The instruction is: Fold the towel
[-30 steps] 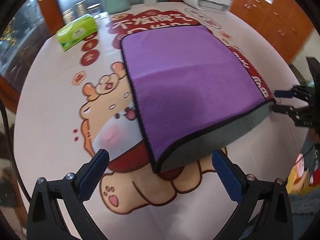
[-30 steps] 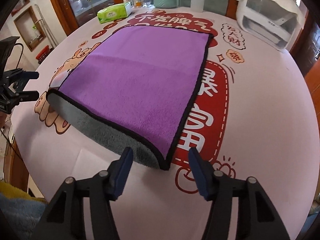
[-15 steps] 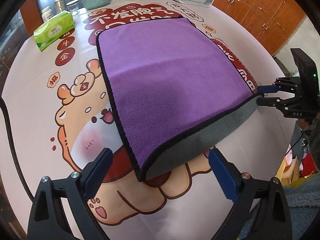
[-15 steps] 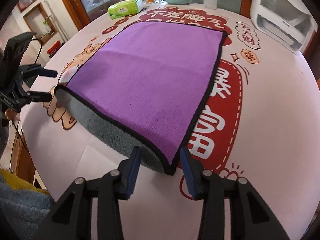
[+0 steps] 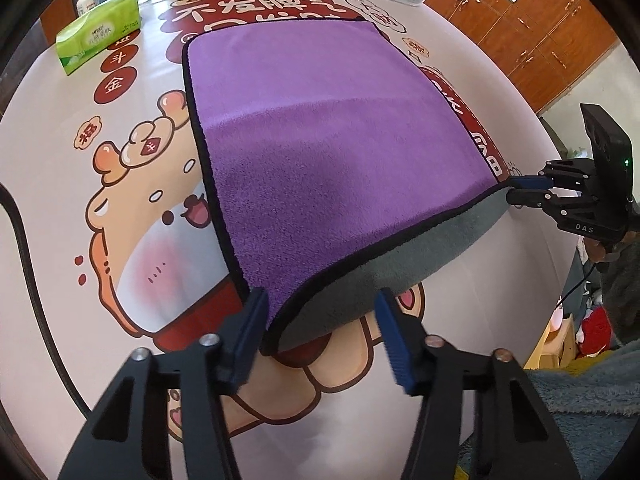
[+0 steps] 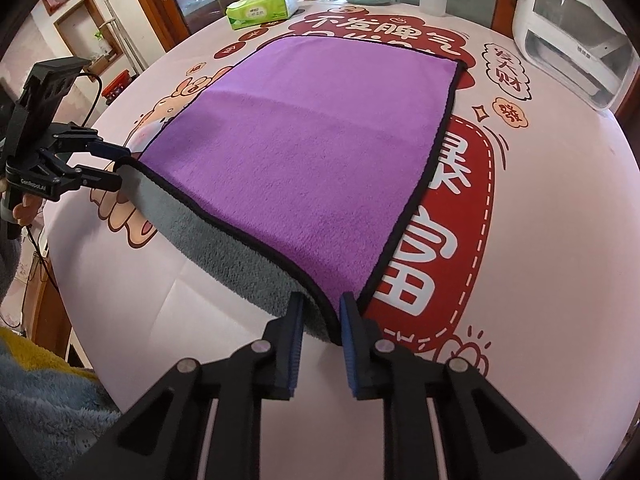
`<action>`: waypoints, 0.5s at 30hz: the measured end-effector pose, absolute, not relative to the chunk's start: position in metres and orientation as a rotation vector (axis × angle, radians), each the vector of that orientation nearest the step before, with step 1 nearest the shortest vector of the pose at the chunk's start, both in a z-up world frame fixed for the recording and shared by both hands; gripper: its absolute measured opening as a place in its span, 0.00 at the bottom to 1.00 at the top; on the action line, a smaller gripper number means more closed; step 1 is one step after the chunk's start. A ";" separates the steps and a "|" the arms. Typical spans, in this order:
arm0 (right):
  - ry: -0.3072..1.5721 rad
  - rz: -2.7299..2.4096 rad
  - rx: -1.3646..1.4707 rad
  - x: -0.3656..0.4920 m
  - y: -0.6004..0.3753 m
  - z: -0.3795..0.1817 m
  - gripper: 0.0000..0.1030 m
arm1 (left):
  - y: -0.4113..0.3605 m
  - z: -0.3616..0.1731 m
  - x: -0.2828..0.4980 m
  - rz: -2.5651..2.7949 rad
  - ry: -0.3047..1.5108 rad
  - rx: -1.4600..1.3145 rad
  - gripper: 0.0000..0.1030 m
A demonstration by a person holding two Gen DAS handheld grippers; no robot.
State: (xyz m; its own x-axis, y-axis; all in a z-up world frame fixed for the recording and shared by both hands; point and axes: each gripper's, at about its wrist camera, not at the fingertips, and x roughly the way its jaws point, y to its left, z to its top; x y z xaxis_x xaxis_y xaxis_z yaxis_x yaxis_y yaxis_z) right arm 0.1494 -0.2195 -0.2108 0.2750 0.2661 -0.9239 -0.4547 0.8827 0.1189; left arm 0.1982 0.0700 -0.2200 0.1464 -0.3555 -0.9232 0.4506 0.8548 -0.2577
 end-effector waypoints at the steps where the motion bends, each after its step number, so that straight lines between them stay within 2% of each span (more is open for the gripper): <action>1: 1.198 0.488 -0.180 0.149 -0.220 -0.211 0.16 | 0.069 -0.221 0.198 -0.581 1.305 0.088 0.47; 2: 1.197 0.487 -0.179 0.149 -0.220 -0.210 0.16 | 0.068 -0.222 0.198 -0.581 1.307 0.089 0.45; 4: 1.195 0.487 -0.178 0.149 -0.220 -0.210 0.16 | 0.067 -0.223 0.198 -0.582 1.314 0.086 0.35; 8: 1.191 0.487 -0.181 0.148 -0.220 -0.209 0.13 | 0.066 -0.223 0.199 -0.574 1.321 0.076 0.29; 10: 1.190 0.487 -0.183 0.148 -0.220 -0.209 0.12 | 0.067 -0.223 0.198 -0.567 1.325 0.077 0.23; 15: 1.187 0.485 -0.193 0.147 -0.218 -0.208 0.11 | 0.066 -0.226 0.195 -0.540 1.346 0.111 0.18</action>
State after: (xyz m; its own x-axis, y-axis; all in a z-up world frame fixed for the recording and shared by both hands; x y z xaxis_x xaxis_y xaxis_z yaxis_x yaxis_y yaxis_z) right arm 0.1474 -0.2185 -0.2083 0.2867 0.2610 -0.9218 -0.4593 0.8818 0.1068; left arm 0.1948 0.0656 -0.2258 0.1214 -0.3066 -0.9441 0.4316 0.8728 -0.2279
